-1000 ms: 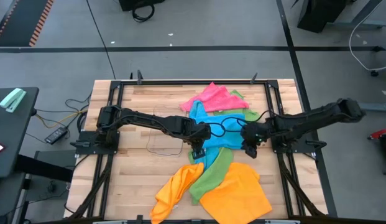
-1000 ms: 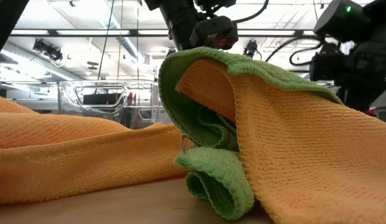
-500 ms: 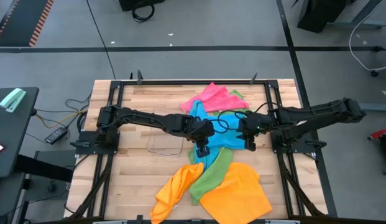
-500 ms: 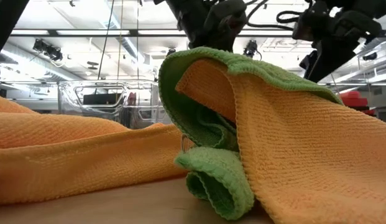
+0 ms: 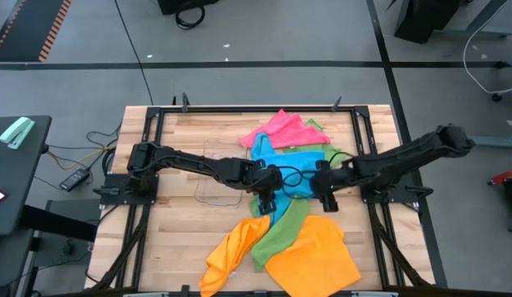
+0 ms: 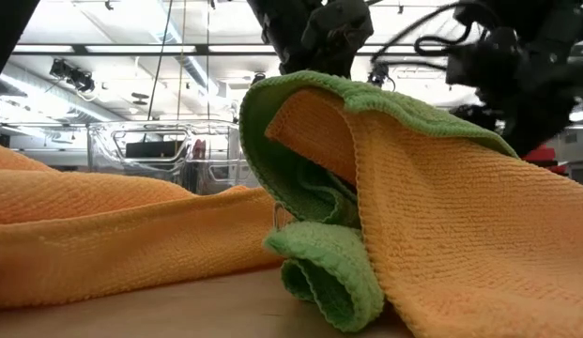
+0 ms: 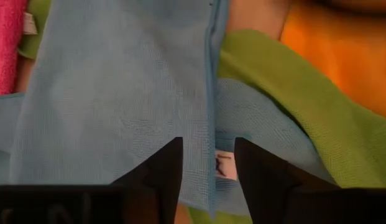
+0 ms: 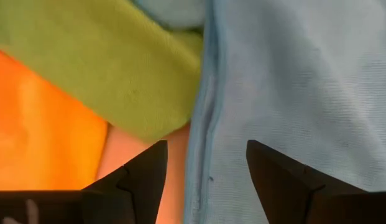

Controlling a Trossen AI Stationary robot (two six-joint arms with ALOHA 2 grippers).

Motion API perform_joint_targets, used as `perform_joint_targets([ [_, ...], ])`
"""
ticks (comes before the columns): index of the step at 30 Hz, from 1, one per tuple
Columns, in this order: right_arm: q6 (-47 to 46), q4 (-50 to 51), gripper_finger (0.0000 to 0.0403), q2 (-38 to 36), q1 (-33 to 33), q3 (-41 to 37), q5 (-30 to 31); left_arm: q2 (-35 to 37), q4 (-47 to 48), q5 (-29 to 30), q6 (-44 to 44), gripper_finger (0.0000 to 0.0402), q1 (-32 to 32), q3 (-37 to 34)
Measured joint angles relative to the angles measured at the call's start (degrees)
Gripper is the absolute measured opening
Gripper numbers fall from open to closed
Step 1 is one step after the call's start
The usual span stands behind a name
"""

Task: Fold microfiber towels
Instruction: Fold the left blue towel

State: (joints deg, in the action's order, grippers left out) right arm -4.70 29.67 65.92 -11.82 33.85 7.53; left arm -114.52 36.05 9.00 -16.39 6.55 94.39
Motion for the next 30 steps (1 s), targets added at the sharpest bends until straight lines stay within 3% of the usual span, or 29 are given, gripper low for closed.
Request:
perform_joint_targets([
  [6, -1.0, -1.1, 0.023, 6.7, -3.0, 0.0, 6.4, 0.0, 1.2, 0.0, -2.5, 0.0134, 0.0, 0.0],
  [18, -4.6, -6.3, 0.023, 14.5, -3.0, 0.0, 8.3, 0.0, 3.5, 0.0, -2.5, 0.0117, 0.0, 0.0],
  [30, -5.4, -6.8, 0.023, 17.5, -3.1, 0.2, 12.0, 0.0, 9.6, 0.0, -4.1, 0.0112, 0.0, -0.1],
])
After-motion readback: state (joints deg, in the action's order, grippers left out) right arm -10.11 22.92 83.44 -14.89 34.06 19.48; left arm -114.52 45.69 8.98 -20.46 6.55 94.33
